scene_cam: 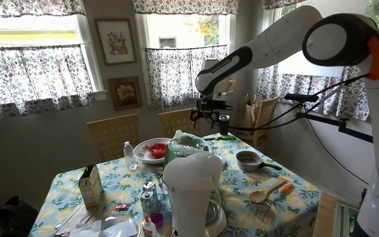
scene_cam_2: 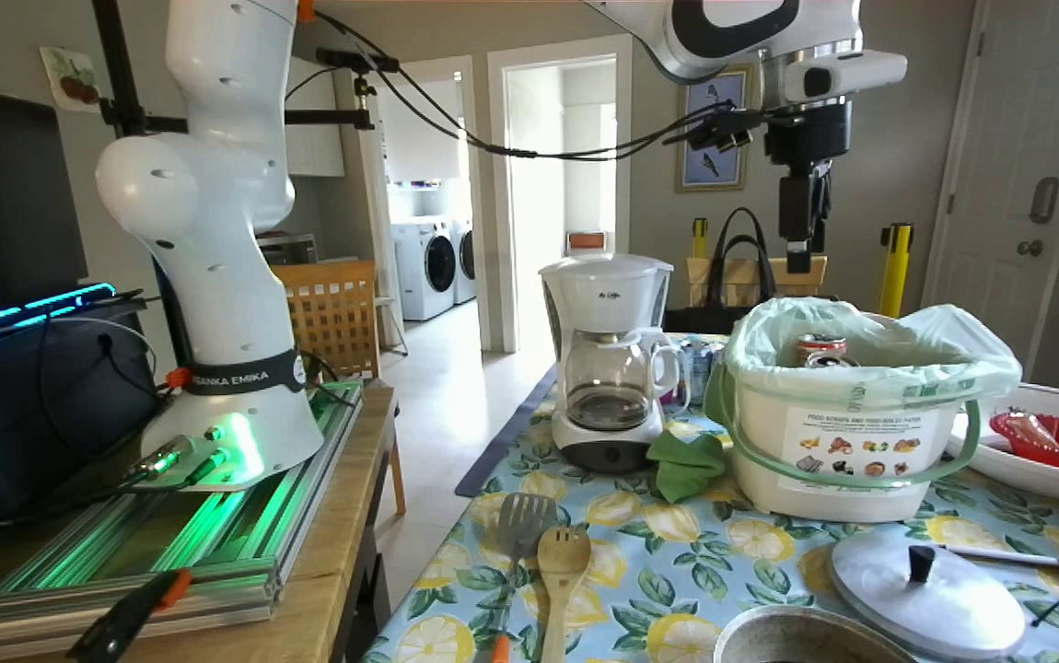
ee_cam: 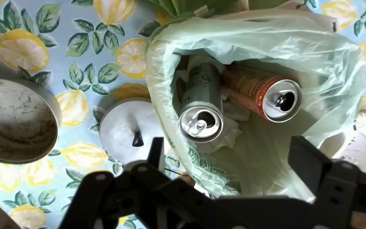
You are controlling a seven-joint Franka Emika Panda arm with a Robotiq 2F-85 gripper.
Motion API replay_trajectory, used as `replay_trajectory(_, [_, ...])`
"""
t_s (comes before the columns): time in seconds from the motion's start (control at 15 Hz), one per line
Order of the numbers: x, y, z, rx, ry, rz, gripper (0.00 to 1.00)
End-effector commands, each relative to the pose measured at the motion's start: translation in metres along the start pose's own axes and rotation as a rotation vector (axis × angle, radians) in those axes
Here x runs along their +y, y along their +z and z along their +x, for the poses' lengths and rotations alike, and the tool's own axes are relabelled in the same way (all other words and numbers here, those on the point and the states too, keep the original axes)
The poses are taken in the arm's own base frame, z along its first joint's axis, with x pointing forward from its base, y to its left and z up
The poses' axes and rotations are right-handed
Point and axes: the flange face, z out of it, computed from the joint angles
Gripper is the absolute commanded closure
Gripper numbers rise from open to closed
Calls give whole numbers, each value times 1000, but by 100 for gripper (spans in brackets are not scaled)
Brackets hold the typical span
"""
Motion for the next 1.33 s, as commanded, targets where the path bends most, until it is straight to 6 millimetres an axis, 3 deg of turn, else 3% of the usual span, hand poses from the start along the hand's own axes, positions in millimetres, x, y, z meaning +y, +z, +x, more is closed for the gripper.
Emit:
replay_trajectory(0.0, [-10, 2, 13, 12, -184, -60, 0])
replay_trajectory(0.6, [-10, 1, 26, -27, -651, -101, 0])
replay_trajectory(0.67, [-6, -2, 19, -22, -563, -72, 0])
replay_trajectory(1.13, [-8, 1, 21, -20, -628, -82, 0])
replay_trajectory(1.27, [-10, 7, 24, -10, -720, -91, 0])
